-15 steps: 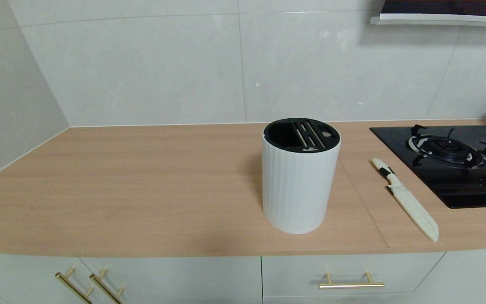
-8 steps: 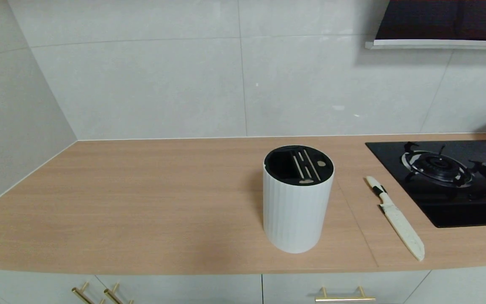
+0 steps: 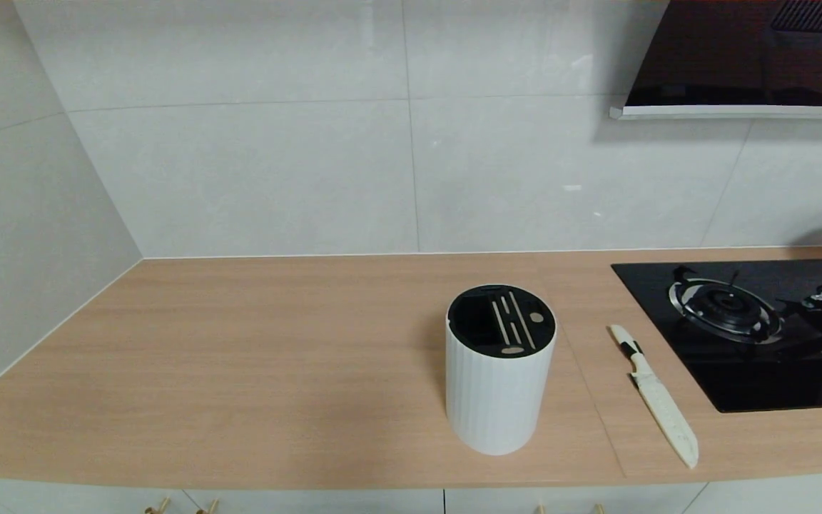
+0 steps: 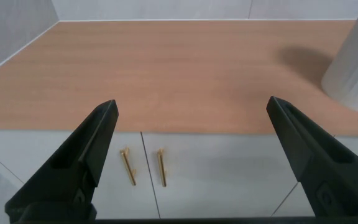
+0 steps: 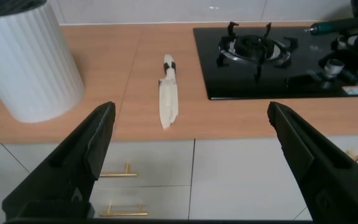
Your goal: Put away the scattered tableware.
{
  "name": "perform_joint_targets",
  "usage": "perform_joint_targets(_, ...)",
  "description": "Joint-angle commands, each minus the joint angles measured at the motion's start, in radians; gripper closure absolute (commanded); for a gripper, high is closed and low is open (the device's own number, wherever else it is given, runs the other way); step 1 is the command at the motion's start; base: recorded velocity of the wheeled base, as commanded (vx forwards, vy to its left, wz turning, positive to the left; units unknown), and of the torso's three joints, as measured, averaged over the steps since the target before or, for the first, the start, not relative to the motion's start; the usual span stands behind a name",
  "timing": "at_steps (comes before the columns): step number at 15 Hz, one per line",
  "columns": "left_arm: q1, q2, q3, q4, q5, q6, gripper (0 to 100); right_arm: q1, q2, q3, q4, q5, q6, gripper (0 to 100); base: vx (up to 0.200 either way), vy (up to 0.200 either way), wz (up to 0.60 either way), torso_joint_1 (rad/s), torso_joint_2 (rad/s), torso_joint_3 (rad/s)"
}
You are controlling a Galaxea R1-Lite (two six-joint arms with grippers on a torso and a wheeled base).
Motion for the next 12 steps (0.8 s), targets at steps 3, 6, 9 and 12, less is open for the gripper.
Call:
perform_joint_targets(3,0.0,0.0,0.0,0.0,0.0,-0.002,0,0.0,0.001,0.0,0.0,0.001,-0.001,0,0.0,0.0,0.0,0.176,-0.38,-0.198)
perform_joint_targets(6,0.0,0.0,0.0,0.0,0.0,-0.002,0,0.0,0.001,0.0,0.0,0.001,-0.001,0,0.0,0.0,0.0,0.017,-0.03,-0.017)
perform_joint_targets(9,0.0,0.0,0.0,0.0,0.0,0.0,0,0.0,0.003,0.0,0.0,0.004,-0.001,0,0.0,0.0,0.0,0.0,0.0,0.0)
perform_joint_targets(12,0.0,0.0,0.0,0.0,0.0,0.0,0,0.0,0.001,0.0,-0.002,0.003,-0.003,0,0.0,0.0,0.0,0.0,0.0,0.0)
